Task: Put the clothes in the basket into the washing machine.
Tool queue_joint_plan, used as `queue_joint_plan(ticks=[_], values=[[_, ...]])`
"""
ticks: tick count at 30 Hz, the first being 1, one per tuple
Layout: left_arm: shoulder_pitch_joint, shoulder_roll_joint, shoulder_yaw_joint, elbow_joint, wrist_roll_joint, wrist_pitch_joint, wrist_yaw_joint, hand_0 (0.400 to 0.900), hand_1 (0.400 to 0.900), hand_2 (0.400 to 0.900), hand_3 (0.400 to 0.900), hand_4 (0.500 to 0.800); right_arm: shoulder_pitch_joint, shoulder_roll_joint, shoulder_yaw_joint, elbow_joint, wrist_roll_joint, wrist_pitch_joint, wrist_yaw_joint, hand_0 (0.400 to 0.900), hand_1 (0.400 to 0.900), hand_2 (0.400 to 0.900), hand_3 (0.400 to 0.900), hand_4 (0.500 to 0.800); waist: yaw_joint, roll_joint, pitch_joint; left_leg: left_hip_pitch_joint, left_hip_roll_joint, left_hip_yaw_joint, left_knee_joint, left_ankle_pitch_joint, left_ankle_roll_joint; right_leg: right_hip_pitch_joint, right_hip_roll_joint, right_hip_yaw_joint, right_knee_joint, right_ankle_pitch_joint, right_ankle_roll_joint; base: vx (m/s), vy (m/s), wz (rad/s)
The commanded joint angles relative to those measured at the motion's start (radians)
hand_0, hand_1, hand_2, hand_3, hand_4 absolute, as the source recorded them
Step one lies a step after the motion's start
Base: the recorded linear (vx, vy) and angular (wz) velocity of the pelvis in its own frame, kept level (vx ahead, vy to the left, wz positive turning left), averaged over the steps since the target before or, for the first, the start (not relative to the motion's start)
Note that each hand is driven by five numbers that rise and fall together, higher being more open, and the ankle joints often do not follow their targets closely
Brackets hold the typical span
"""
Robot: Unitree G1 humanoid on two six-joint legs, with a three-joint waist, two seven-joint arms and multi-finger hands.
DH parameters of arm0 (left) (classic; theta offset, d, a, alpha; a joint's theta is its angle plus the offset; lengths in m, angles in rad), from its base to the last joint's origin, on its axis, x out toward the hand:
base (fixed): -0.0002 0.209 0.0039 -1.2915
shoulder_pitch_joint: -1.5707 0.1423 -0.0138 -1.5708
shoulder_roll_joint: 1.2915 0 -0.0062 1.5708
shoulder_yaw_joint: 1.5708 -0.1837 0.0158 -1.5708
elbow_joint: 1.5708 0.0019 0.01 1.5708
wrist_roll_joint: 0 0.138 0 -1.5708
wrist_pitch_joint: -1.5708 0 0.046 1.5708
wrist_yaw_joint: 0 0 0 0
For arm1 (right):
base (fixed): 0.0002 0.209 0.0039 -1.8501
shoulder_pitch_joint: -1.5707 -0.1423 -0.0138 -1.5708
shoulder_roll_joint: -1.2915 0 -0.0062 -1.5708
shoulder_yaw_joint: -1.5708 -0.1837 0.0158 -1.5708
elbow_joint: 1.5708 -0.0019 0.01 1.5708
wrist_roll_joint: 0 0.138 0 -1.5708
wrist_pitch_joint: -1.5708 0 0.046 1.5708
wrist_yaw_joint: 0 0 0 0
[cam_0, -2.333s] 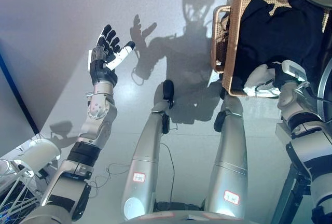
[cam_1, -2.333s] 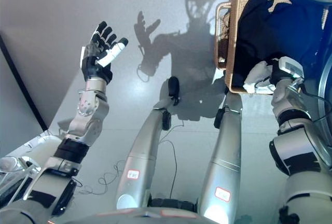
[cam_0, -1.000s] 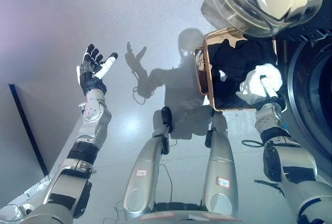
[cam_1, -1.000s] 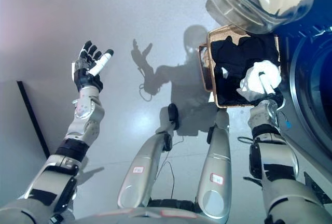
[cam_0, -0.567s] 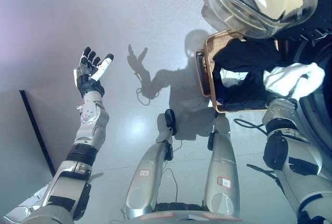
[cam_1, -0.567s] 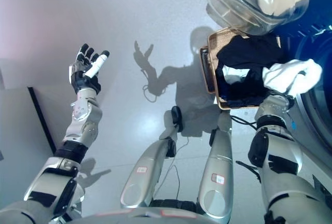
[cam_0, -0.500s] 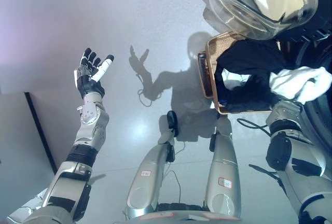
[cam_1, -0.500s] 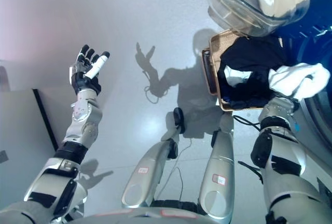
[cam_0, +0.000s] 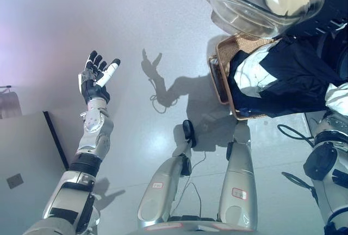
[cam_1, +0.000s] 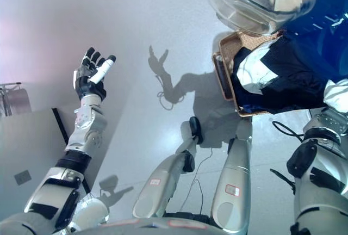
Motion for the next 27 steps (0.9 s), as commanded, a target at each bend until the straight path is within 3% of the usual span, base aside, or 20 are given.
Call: queue_joint_plan(ticks=[1, 8, 9, 10, 11, 27], values=[[0.063, 0.040, 0.120, -0.017, -0.015, -0.092, 0.008, 0.900, 0.900, 0.900, 0.900, 0.800, 0.116, -0.247, 0.029, -0.050, -0.074, -0.138, 0.010, 0.400, 0.400, 0.400, 0.400, 0.500, -0.060, 0.055, -0.119, -0.032, 0.067, -0.068, 0.123, -0.117, -0.101, -0.020, -0.047, 0.047, 0.153, -0.105, 0.090, 0.01, 0.000, -0.29], [0.107, 0.046, 0.165, -0.063, -0.022, -0.107, 0.000, 0.900, 0.900, 0.900, 0.900, 0.800, 0.081, -0.332, 0.040, -0.087, -0.098, -0.161, 0.000, 0.400, 0.400, 0.400, 0.400, 0.500, -0.071, 0.047, -0.120, -0.028, 0.085, -0.030, 0.102, -0.110, -0.114, -0.067, -0.020, 0.077, 0.165, -0.114, 0.087, 0.02, -0.033, -0.18], [0.107, 0.044, 0.162, -0.073, -0.022, -0.109, 0.001, 0.900, 0.900, 0.900, 0.900, 0.800, 0.078, -0.337, 0.048, -0.084, -0.102, -0.158, -0.001, 0.441, 0.441, 0.441, 0.441, 0.525, -0.070, 0.045, -0.122, -0.028, 0.087, -0.028, 0.095, -0.107, -0.115, -0.070, -0.018, 0.077, 0.163, -0.113, 0.086, 0.01, -0.053, -0.02], [0.107, 0.041, 0.159, -0.077, -0.021, -0.109, 0.002, 0.900, 0.900, 0.900, 0.900, 0.800, 0.077, -0.340, 0.053, -0.080, -0.103, -0.155, -0.002, 0.631, 0.631, 0.631, 0.631, 0.639, -0.070, 0.044, -0.123, -0.028, 0.089, -0.026, 0.090, -0.105, -0.116, -0.074, -0.016, 0.076, 0.162, -0.112, 0.086, 0.01, -0.048, 0.00], [0.106, 0.038, 0.159, -0.083, -0.022, -0.111, 0.004, 0.900, 0.900, 0.900, 0.900, 0.800, 0.077, -0.341, 0.056, -0.073, -0.101, -0.152, -0.002, 0.900, 0.900, 0.900, 0.900, 0.800, -0.070, 0.044, -0.125, -0.028, 0.090, -0.025, 0.084, -0.103, -0.117, -0.076, -0.014, 0.077, 0.161, -0.111, 0.086, 0.01, -0.040, 0.01], [0.104, 0.041, 0.147, -0.071, -0.015, -0.106, 0.002, 0.900, 0.900, 0.900, 0.900, 0.800, 0.074, -0.268, 0.095, -0.009, -0.090, -0.106, 0.027, 0.900, 0.900, 0.900, 0.900, 0.800, -0.040, 0.042, -0.164, -0.020, 0.085, -0.029, 0.073, -0.105, -0.114, -0.063, -0.021, 0.061, 0.154, -0.105, 0.083, 0.01, -0.006, 0.03]])
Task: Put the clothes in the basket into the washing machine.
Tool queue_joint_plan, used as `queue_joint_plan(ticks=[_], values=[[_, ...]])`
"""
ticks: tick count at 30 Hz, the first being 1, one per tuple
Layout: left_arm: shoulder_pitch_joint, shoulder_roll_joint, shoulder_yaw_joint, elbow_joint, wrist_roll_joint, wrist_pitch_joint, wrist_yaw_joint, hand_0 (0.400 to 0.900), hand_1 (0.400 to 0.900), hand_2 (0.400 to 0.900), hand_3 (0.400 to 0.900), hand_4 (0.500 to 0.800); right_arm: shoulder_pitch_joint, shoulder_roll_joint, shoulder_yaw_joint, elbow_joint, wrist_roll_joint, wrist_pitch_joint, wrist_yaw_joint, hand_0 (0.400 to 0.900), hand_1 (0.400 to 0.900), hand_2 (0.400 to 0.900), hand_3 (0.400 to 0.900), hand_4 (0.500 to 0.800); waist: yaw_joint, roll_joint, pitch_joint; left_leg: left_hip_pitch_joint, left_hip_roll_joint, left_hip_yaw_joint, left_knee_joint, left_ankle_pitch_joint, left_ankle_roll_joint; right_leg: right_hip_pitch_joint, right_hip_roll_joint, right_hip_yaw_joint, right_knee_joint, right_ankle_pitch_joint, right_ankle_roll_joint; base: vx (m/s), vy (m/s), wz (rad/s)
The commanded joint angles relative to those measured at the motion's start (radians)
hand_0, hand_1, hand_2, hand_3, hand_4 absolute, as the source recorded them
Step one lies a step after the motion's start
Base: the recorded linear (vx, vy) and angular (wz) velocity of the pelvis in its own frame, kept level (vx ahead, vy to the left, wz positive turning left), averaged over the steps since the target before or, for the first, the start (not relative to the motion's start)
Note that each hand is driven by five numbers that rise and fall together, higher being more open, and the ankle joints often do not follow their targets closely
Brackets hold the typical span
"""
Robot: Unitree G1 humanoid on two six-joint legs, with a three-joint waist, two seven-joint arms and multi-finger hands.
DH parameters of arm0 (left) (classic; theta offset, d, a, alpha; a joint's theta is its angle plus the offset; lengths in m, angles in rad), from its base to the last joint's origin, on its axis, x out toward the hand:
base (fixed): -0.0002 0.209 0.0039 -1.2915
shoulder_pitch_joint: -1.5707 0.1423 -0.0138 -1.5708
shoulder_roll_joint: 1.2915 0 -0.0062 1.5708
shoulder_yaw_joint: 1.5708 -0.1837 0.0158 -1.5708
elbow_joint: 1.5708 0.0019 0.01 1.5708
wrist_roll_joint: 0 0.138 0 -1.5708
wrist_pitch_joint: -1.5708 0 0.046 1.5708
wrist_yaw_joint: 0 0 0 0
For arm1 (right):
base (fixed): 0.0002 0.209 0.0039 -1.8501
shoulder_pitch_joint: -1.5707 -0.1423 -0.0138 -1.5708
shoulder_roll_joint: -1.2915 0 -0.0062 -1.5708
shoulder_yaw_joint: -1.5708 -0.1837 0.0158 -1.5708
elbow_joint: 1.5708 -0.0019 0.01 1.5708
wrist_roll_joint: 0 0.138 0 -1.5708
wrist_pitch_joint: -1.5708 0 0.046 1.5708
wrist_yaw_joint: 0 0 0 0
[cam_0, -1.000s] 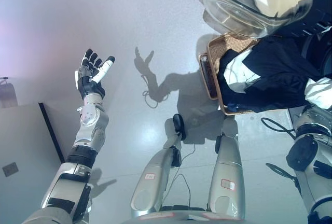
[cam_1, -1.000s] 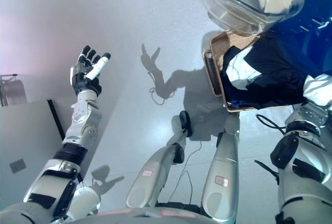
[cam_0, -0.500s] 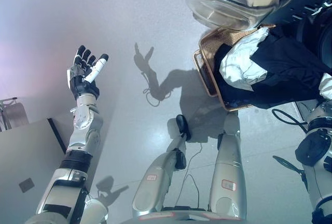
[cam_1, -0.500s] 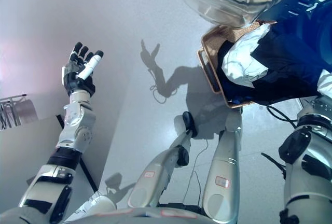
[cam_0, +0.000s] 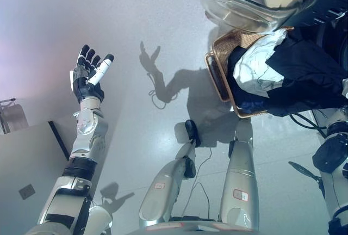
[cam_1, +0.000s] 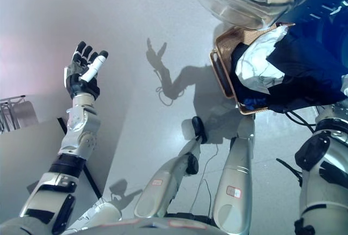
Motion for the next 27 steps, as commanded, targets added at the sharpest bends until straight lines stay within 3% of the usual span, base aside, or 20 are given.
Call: queue_joint_plan(ticks=[1, 8, 11, 15, 27], values=[[0.058, 0.025, 0.098, 0.025, -0.013, -0.100, 0.015, 0.900, 0.900, 0.900, 0.900, 0.800, 0.148, -0.209, 0.112, 0.005, -0.075, -0.046, 0.061, 0.900, 0.900, 0.900, 0.900, 0.800, -0.049, 0.029, -0.158, -0.037, 0.094, -0.074, 0.135, -0.106, -0.119, -0.023, -0.032, 0.014, 0.166, -0.114, 0.064, 0.00, 0.000, 0.00], [0.047, 0.044, 0.090, 0.031, -0.011, -0.098, 0.002, 0.900, 0.900, 0.900, 0.900, 0.800, 0.124, -0.224, 0.189, 0.055, -0.135, 0.047, 0.075, 0.900, 0.900, 0.900, 0.900, 0.800, -0.044, 0.001, -0.163, -0.037, 0.101, -0.076, 0.146, -0.110, -0.120, -0.009, -0.029, 0.007, 0.163, -0.109, 0.062, 0.00, 0.000, 0.00], [0.045, 0.048, 0.099, 0.025, -0.012, -0.102, -0.003, 0.900, 0.900, 0.900, 0.900, 0.800, 0.136, -0.217, 0.206, 0.024, -0.146, 0.051, 0.103, 0.900, 0.900, 0.900, 0.900, 0.800, -0.045, -0.014, -0.164, -0.035, 0.106, -0.079, 0.149, -0.111, -0.122, 0.001, -0.027, 0.000, 0.159, -0.108, 0.062, 0.01, -0.008, 0.00], [0.029, 0.054, 0.092, 0.035, -0.013, -0.112, -0.010, 0.900, 0.900, 0.900, 0.900, 0.800, 0.202, -0.200, 0.270, 0.028, -0.312, 0.095, 0.107, 0.900, 0.900, 0.900, 0.900, 0.800, -0.045, -0.032, -0.156, -0.024, 0.115, -0.087, 0.160, -0.123, -0.122, 0.024, -0.027, -0.011, 0.161, -0.116, 0.062, 0.01, -0.016, 0.04], [-0.052, 0.061, 0.046, 0.079, 0.026, -0.129, -0.010, 0.900, 0.900, 0.900, 0.900, 0.800, 0.301, 0.058, 0.614, -0.075, -0.863, 0.174, 0.079, 0.900, 0.900, 0.900, 0.900, 0.800, -0.032, -0.093, -0.133, -0.042, 0.115, -0.105, 0.206, -0.118, -0.113, 0.077, -0.028, -0.033, 0.127, -0.084, 0.053, -0.02, -0.014, 0.04]])
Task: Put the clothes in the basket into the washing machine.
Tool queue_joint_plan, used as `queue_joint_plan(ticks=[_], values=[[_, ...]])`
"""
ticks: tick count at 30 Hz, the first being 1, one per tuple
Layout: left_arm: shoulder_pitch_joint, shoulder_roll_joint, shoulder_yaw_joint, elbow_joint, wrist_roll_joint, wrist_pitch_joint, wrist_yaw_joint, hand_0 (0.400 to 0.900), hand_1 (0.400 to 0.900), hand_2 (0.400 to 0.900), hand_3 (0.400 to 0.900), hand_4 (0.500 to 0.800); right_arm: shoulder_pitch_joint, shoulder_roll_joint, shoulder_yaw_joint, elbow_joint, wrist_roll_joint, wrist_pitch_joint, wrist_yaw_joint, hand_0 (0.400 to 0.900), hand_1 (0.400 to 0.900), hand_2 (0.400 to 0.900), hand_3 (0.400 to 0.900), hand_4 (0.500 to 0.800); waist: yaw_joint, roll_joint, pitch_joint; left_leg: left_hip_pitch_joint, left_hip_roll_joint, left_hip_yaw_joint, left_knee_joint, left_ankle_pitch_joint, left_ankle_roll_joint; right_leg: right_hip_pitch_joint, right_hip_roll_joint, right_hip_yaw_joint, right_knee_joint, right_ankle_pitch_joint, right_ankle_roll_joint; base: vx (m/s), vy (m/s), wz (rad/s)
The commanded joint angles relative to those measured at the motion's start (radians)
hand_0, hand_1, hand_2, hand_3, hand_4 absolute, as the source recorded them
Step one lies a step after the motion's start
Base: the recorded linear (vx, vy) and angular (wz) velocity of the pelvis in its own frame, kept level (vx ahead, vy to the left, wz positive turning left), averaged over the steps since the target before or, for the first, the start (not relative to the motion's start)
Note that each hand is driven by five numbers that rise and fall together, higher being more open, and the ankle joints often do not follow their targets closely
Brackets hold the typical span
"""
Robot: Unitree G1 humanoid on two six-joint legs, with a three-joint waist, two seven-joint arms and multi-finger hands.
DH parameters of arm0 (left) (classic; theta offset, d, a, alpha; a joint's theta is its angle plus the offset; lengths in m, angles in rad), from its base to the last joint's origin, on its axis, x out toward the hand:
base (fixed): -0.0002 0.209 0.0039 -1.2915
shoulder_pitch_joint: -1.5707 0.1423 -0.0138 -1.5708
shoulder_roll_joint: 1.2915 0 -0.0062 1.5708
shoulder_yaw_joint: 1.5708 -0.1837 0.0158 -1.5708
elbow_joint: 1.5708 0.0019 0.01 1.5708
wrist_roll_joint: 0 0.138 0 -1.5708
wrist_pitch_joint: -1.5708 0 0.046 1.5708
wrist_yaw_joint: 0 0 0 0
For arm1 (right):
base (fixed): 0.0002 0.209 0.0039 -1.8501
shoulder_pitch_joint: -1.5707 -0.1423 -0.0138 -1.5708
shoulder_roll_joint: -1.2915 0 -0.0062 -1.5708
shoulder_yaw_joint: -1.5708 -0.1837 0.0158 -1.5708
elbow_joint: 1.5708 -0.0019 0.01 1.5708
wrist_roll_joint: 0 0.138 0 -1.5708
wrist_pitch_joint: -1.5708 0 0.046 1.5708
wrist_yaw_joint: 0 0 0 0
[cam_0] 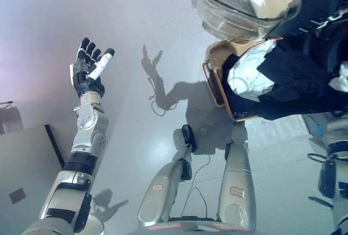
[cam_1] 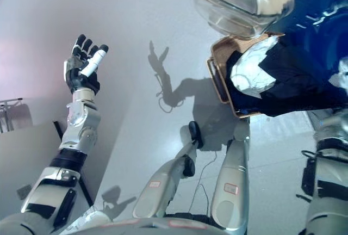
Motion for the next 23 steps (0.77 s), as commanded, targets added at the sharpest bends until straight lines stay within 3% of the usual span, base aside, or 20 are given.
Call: queue_joint_plan(ticks=[1, 11, 17, 23], values=[[0.004, 0.057, 0.048, 0.031, 0.027, -0.107, 0.016, 0.900, 0.900, 0.900, 0.900, 0.800, 0.088, 0.040, 0.109, -0.036, -0.162, -0.033, -0.009, 0.900, 0.900, 0.900, 0.900, 0.800, 0.007, -0.048, -0.126, -0.060, 0.086, -0.065, 0.142, -0.107, -0.093, 0.008, -0.047, 0.013, 0.123, -0.083, 0.053, -0.03, -0.007, 0.05], [-0.015, 0.048, 0.012, 0.065, 0.095, -0.082, 0.018, 0.900, 0.900, 0.900, 0.900, 0.800, 0.127, 0.117, 0.342, -0.088, -0.658, 0.056, -0.077, 0.900, 0.900, 0.900, 0.900, 0.800, 0.010, -0.124, -0.122, -0.014, 0.112, -0.090, 0.166, -0.113, -0.093, 0.111, -0.033, -0.040, 0.085, -0.070, 0.051, 0.00, -0.008, 0.02], [0.001, 0.026, -0.030, 0.126, 0.147, -0.042, -0.010, 0.900, 0.900, 0.900, 0.900, 0.800, 0.166, 0.180, 0.398, -0.042, -0.748, 0.071, -0.043, 0.900, 0.900, 0.900, 0.900, 0.800, 0.014, -0.179, -0.159, 0.068, 0.136, -0.100, 0.167, -0.126, -0.096, 0.209, -0.008, -0.062, 0.059, -0.076, 0.049, 0.06, -0.035, -0.03], [0.061, 0.002, -0.010, 0.146, 0.169, -0.019, -0.029, 0.900, 0.900, 0.900, 0.900, 0.800, 0.224, 0.236, 0.384, -0.073, -0.762, 0.067, -0.027, 0.900, 0.900, 0.900, 0.900, 0.800, 0.013, -0.218, -0.203, 0.164, 0.157, -0.092, 0.149, -0.138, -0.096, 0.298, 0.027, -0.062, 0.028, -0.088, 0.045, 0.05, -0.015, -0.14]])
